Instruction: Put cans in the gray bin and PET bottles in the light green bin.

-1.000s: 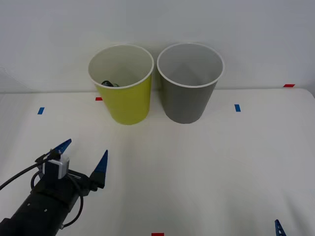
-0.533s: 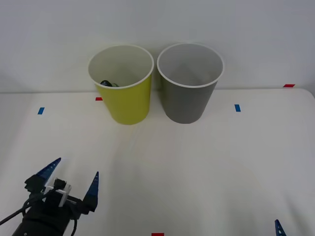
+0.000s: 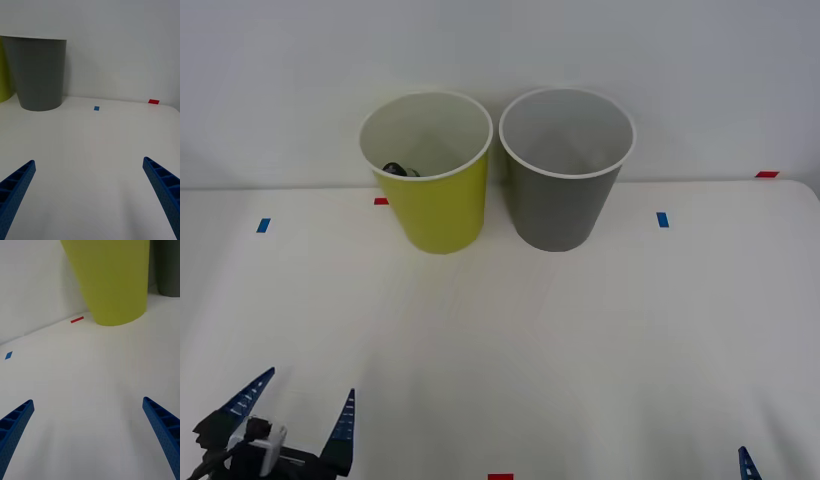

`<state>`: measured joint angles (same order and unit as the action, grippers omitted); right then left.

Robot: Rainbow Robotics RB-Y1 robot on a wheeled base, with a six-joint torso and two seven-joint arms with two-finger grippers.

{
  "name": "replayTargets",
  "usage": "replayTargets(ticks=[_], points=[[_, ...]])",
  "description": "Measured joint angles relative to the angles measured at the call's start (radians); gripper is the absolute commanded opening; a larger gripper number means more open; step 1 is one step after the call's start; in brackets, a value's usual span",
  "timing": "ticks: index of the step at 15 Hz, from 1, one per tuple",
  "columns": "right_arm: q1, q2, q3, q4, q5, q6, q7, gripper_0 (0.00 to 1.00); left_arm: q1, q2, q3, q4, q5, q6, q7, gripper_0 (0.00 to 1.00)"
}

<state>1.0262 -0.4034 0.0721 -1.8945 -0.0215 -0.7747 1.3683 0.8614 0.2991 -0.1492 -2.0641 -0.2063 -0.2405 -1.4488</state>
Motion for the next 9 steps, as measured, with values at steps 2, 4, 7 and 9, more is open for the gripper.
replayTargets(ticks=[2, 4, 7, 9], points=[[0.000, 0.000, 0.000, 0.000, 0.000, 0.000, 0.000, 1.00, 0.058, -0.030, 0.008, 0.000, -0.058, -0.077, 0.060, 1.00], [0.000, 0.000, 0.000, 0.000, 0.000, 0.000, 0.000, 1.00, 0.124, -0.080, 0.016, 0.000, -0.087, -0.158, 0.070, 1.00], [0.000, 0.000, 0.000, 0.000, 0.000, 0.000, 0.000, 1.00, 0.177, -0.113, 0.021, 0.000, -0.101, -0.221, 0.073, 1.00], [0.000, 0.000, 0.000, 0.000, 0.000, 0.000, 0.000, 1.00, 0.187, -0.113, 0.022, 0.000, -0.101, -0.238, 0.074, 1.00]])
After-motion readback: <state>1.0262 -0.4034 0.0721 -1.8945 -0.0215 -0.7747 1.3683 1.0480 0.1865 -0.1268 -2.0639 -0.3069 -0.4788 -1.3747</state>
